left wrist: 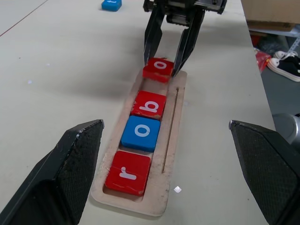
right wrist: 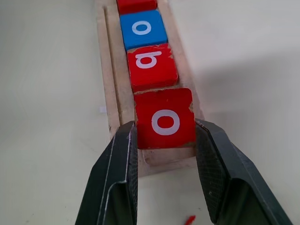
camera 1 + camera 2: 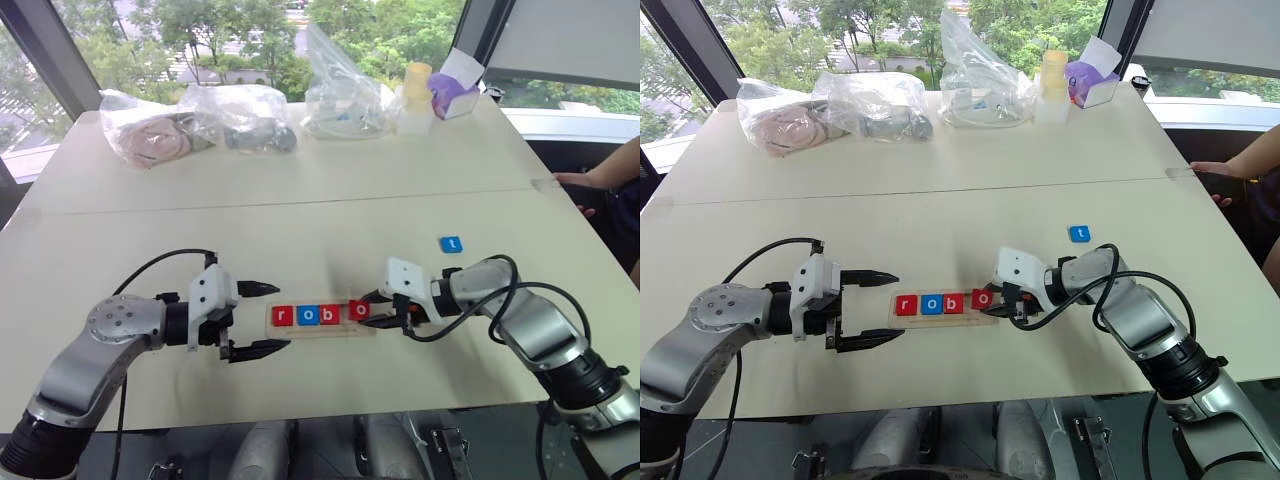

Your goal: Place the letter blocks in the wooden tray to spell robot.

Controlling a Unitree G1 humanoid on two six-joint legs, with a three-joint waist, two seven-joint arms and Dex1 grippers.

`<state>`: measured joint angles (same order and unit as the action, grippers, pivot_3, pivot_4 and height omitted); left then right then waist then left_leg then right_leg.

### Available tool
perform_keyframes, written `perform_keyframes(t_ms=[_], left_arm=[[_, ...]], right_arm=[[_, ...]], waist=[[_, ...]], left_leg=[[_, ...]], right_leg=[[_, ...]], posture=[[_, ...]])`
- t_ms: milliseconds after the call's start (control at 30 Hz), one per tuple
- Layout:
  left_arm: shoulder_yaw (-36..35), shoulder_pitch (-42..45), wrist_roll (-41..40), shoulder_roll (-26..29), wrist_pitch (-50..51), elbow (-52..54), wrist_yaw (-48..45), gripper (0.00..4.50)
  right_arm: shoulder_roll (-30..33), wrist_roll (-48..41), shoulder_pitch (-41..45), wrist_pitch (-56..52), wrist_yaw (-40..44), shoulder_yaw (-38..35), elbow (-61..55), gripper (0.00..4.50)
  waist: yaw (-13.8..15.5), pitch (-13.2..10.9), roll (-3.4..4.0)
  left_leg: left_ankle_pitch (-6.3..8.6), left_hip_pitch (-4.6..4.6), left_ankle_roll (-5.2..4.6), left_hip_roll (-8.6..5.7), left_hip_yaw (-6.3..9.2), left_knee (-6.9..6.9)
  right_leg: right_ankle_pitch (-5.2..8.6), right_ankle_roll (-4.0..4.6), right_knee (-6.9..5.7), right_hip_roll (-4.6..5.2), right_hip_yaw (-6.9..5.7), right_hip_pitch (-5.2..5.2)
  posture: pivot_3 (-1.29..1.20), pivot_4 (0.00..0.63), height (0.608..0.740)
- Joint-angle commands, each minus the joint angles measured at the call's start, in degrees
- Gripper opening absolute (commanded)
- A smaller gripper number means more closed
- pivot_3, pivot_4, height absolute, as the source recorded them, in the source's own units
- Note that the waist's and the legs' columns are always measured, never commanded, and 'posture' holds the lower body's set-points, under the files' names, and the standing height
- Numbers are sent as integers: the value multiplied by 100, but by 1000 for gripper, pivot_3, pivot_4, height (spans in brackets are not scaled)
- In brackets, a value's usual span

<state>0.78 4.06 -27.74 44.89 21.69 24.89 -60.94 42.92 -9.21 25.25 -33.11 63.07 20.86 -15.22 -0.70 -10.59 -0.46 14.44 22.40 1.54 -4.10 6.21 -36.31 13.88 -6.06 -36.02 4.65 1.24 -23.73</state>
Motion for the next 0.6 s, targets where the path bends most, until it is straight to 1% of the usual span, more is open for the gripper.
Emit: perform_keyframes(t_ms=[33, 600], left_arm=[[-81, 2, -33, 23, -46, 164, 14, 4500], [-37, 69, -57, -8, 44, 238, 72, 4500]], right_arm=[[-82, 98, 140, 128, -44, 41, -88, 1131], [-174, 279, 254, 234, -15, 159, 36, 1131]], waist=[[2, 0, 0], [1, 0, 0]], left_leg=[[0, 0, 0, 0, 0, 0], [0, 0, 0, 0, 0, 0]], right_leg=[[0, 0, 0, 0, 0, 0], [0, 0, 0, -1, -1, 0]], posture=[[0, 150, 740], [0, 150, 740]])
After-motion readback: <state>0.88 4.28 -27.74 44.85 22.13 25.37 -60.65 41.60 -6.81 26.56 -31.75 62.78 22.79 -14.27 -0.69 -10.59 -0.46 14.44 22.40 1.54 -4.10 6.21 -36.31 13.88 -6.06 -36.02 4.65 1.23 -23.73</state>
